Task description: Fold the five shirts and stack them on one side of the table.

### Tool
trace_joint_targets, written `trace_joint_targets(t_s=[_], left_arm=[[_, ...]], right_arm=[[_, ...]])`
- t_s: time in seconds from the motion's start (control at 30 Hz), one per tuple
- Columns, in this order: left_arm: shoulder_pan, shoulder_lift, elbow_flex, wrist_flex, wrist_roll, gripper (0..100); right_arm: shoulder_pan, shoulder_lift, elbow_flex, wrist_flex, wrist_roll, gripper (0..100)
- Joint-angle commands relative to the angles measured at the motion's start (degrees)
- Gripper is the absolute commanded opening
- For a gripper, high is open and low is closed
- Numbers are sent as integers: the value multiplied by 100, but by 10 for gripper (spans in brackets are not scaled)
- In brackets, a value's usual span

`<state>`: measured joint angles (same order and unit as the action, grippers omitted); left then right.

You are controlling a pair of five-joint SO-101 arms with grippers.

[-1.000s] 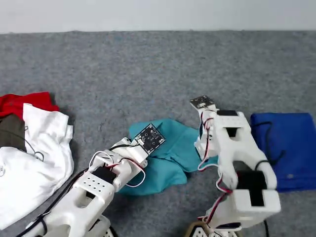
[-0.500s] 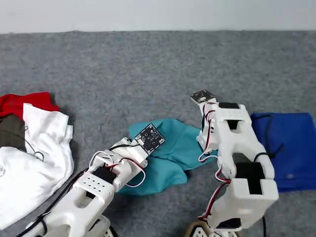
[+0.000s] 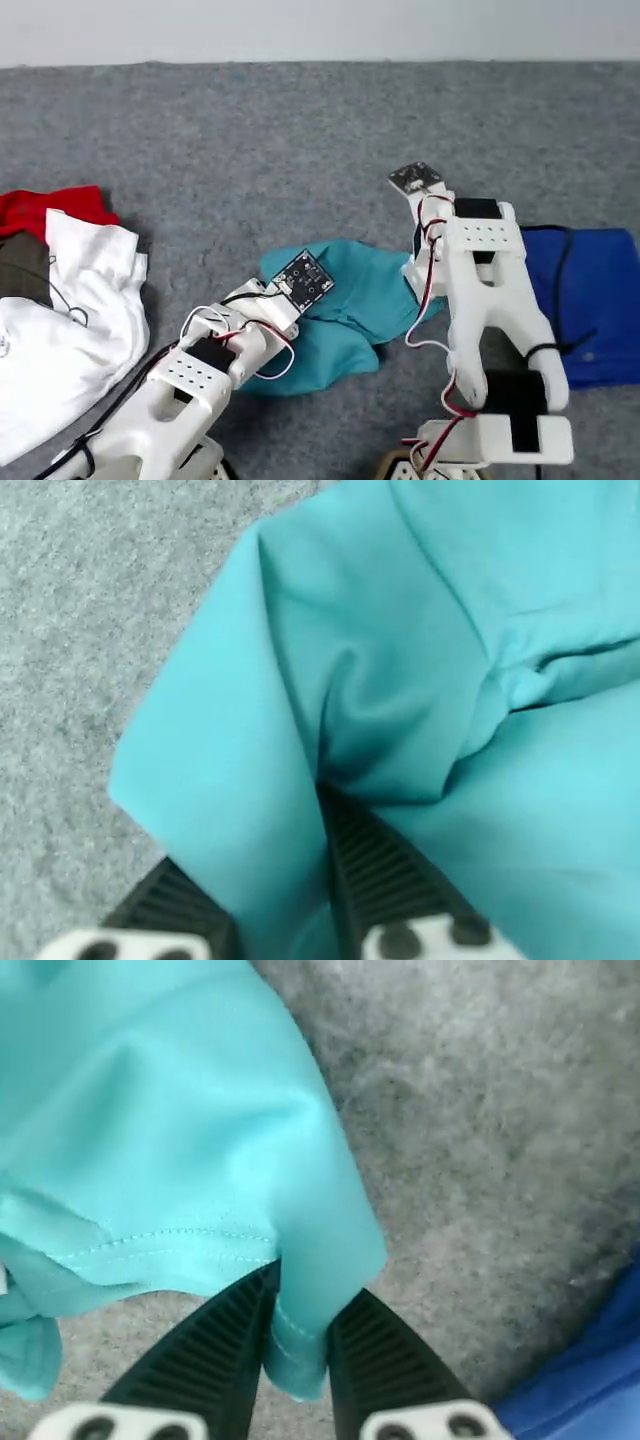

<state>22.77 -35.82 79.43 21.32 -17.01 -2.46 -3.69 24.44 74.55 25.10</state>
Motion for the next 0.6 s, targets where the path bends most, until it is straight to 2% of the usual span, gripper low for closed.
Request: trace_joint_targets(t_s=[0.0, 0.33, 0.57], left_arm=[[-35, -132, -13, -105, -44, 15], [-35, -132, -13, -105, -44, 15], [-35, -132, -13, -105, -44, 15]], right_arm=[[-40, -400, -114, 92, 53, 9], [-40, -312, -105, 48, 62, 13], [-48, -92, -105, 48, 62, 199]])
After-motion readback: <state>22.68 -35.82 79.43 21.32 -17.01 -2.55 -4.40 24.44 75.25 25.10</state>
